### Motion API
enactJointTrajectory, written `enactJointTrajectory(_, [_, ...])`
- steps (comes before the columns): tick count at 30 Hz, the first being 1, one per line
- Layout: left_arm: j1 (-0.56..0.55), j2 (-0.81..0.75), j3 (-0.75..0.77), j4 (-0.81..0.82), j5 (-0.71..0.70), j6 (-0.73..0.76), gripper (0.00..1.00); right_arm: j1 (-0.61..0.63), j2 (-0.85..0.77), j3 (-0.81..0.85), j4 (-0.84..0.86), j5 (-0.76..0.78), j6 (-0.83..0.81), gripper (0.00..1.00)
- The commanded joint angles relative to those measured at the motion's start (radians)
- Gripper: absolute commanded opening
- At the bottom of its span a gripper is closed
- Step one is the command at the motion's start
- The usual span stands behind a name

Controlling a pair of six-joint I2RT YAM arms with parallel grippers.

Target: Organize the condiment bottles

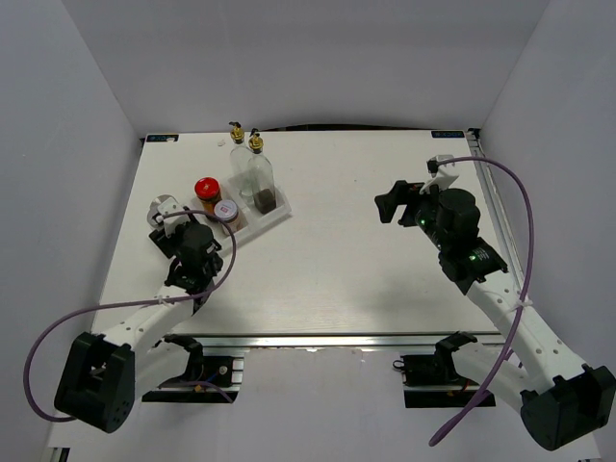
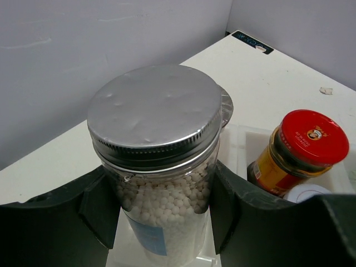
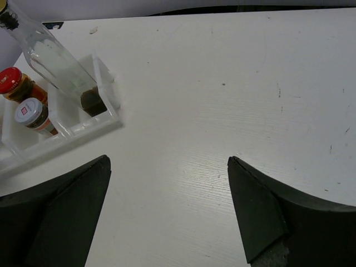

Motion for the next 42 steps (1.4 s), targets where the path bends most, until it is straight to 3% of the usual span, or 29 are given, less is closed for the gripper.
enactJointTrajectory(1, [0.042, 0.043, -0.019, 0.198, 0.053, 0.011, 0.21, -0.006, -0.015, -0.002, 0.075, -0.016, -0.011, 0.89])
enactJointTrajectory(6, [0.108, 0.112, -0.053, 0.358, 0.1, 0.003, 0.23, -0.009, -0.015, -0.009, 0.084, -0.011, -0.025, 0.89])
enactJointTrajectory(12, [0.117, 0.228, -0.068, 0.468, 0.105, -0.001, 0.39, -0.011, -0.023, -0.018, 0.095, -0.016, -0.039, 0.89])
enactJointTrajectory(17, [0.119, 0.329, -0.062, 0.534, 0.1, -0.015, 0.45, -0.012, -0.015, -0.023, 0.098, -0.025, -0.049, 0.89])
enactJointTrajectory(21, [0.119, 0.334, -0.062, 0.497, 0.073, -0.049, 0.54, -0.012, -0.019, -0.02, 0.09, -0.034, -0.055, 0.89])
enactJointTrajectory(22, [0.117, 0.331, -0.07, 0.5, 0.065, -0.058, 0.63, -0.012, -0.022, -0.022, 0.092, -0.031, -0.057, 0.9])
enactJointTrajectory(25, [0.119, 0.314, -0.084, 0.456, 0.056, -0.099, 0.79, -0.011, -0.029, -0.025, 0.09, -0.031, -0.054, 0.89])
enactJointTrajectory(29, [0.117, 0.296, -0.084, 0.382, 0.068, -0.132, 0.91, -0.011, -0.03, -0.029, 0.093, -0.047, -0.048, 0.89])
enactJointTrajectory(39, [0.099, 0.199, -0.048, 0.243, 0.116, -0.151, 0.98, -0.011, -0.016, -0.014, 0.093, -0.094, -0.04, 0.9])
enactJointTrajectory(41, [0.097, 0.155, -0.003, 0.108, 0.125, -0.191, 0.98, -0.012, -0.018, -0.009, 0.081, -0.102, -0.049, 0.89])
enactJointTrajectory(42, [0.097, 0.103, 0.034, 0.0, 0.113, -0.301, 0.98, -0.011, -0.019, -0.002, 0.073, -0.109, -0.055, 0.89])
